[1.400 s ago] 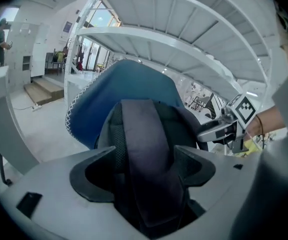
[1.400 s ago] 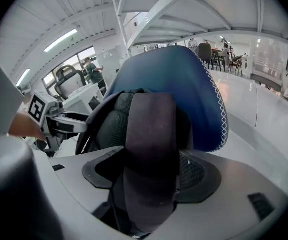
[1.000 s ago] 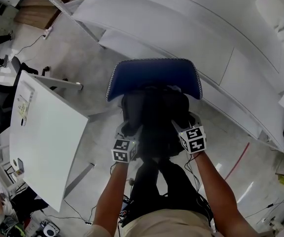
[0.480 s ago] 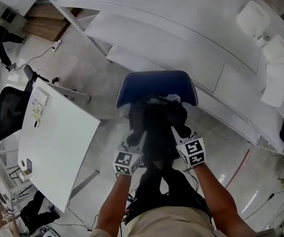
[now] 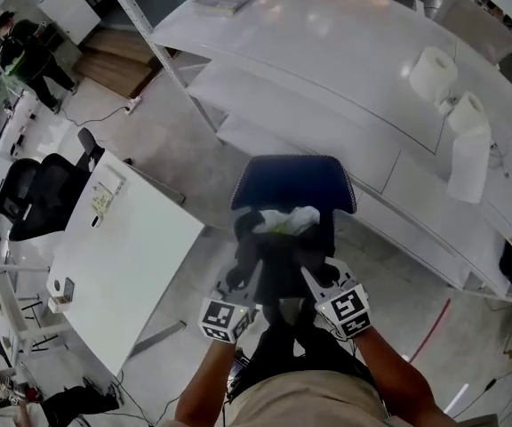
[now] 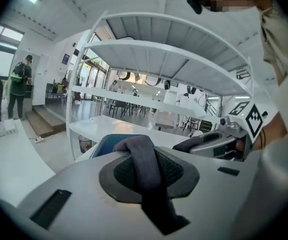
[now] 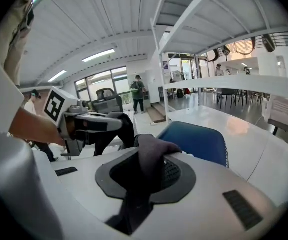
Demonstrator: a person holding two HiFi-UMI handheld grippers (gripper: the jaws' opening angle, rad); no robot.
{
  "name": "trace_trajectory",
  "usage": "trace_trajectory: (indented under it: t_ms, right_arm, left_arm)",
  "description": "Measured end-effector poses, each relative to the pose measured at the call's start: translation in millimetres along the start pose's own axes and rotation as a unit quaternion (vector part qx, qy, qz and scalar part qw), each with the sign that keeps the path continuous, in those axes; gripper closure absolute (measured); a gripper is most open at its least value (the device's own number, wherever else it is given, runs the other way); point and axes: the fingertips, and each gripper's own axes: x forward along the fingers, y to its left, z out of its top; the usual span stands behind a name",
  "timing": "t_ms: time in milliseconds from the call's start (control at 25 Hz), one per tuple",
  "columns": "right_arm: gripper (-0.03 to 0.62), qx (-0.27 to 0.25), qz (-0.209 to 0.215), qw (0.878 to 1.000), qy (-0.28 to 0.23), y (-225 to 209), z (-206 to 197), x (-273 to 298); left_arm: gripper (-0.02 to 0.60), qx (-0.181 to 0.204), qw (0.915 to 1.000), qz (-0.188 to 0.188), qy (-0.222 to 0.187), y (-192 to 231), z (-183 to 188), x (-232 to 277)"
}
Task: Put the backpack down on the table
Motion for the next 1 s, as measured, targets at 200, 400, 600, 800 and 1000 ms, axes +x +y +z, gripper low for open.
trace_trajectory:
  t_ms: [200, 400, 600, 800, 1000]
  right_arm:
    - [0.516, -0.020, 0.005, 0.999, -0.028, 15, 37, -34]
    - [0.516, -0.071, 0.003, 0.993, -0.094, 16, 115, -54]
    - [0.516, -0.110, 0.013, 0.980, -0.163, 27, 207, -66]
    - [0.516, -0.132, 0.037, 0.967, -0.214, 59, 270, -81]
    - [0.516, -0.154, 0.085, 0.954, -0.242, 114, 308, -77]
  left_arm:
    - [0.512, 0.004, 0.9992, 0.009, -0.038, -25, 41, -40]
    - [0.512, 0.038, 0.9933, 0.032, -0.104, -27, 112, -65]
    - [0.512, 0.070, 0.9813, 0.068, -0.166, -22, 187, -103]
    - [0.512, 0.097, 0.9678, 0.098, -0.211, -25, 237, -155]
    - [0.514, 0.120, 0.9540, 0.143, -0.235, -16, 261, -221]
